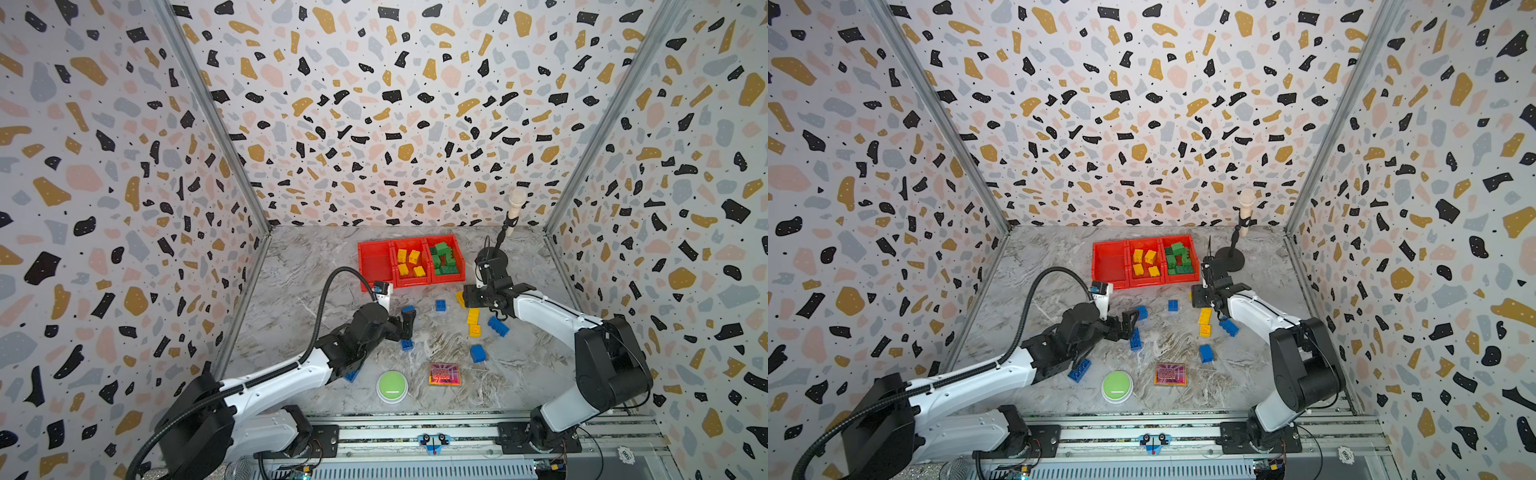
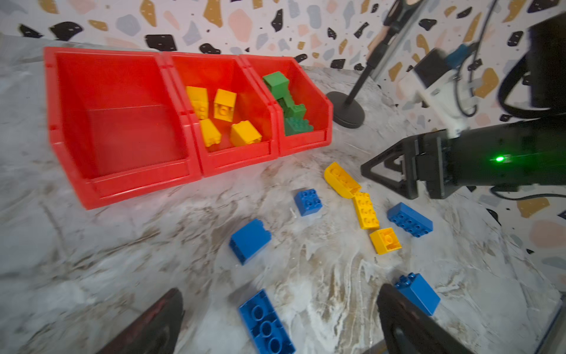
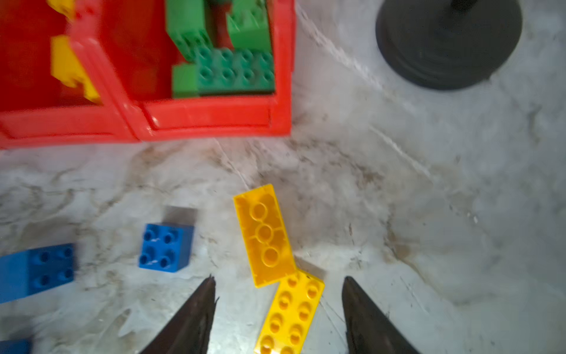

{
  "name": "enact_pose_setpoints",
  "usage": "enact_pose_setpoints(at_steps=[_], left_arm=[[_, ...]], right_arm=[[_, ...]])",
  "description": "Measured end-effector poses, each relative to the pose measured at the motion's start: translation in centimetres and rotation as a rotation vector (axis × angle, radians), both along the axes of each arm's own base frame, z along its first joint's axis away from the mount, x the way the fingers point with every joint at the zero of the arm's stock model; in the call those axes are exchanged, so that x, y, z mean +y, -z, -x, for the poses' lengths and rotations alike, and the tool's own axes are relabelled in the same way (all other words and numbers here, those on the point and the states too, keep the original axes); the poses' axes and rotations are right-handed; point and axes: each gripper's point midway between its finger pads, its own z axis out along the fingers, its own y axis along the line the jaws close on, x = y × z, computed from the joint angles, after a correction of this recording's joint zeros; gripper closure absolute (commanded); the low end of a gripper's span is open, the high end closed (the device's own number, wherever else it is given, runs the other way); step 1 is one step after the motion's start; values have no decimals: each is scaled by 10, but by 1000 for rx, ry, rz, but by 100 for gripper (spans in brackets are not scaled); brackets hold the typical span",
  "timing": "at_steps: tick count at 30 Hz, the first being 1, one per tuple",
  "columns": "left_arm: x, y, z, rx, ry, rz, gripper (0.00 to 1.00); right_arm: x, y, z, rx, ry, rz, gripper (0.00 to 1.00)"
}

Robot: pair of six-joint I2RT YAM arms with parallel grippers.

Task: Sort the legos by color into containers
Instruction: 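Lower the right gripper onto a long yellow brick and grasp it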

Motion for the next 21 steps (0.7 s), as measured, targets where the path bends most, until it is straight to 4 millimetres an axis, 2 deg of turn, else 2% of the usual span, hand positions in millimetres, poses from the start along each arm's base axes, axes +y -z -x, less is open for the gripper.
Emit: enact_pose_setpoints(at_steps=[3,7,18,21], left_arm=[[-22,4,4,1,46,-3,0],[-36,8,11,5,77,-12,0],[-31,0,8,-28,37,-13,0],[-29,0,7,-32,26,-16,0]], right_arm=[[-2,6,-1,8,1,-17,34],[5,5,-10,-20,-14,-49,35],[17,34,-16,31,-45,-76,36],[21,39,-20,41,-52,-76,39]])
